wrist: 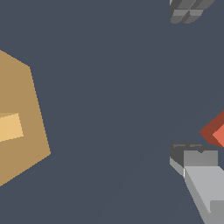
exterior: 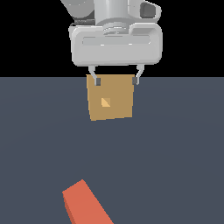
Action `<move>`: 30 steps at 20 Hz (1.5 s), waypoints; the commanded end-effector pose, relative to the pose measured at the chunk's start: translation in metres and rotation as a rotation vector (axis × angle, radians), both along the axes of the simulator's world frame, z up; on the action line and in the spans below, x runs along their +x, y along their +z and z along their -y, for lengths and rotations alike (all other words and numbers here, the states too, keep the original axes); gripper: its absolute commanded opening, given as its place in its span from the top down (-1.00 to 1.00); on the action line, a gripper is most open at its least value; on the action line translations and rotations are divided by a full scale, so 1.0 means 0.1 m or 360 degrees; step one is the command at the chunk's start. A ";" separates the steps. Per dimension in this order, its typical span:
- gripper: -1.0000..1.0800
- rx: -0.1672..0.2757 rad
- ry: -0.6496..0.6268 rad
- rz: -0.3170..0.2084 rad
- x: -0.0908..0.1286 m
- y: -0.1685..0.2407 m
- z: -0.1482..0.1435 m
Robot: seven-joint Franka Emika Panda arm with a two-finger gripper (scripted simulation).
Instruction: Insert the peg into the horizontal hole in a box.
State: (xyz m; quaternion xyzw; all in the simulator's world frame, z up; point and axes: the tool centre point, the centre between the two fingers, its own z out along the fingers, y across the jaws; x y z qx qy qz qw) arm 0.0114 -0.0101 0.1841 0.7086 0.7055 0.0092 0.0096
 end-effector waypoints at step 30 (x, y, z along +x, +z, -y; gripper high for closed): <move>-0.92 -0.0005 0.0471 -0.0017 -0.18 -0.49 1.15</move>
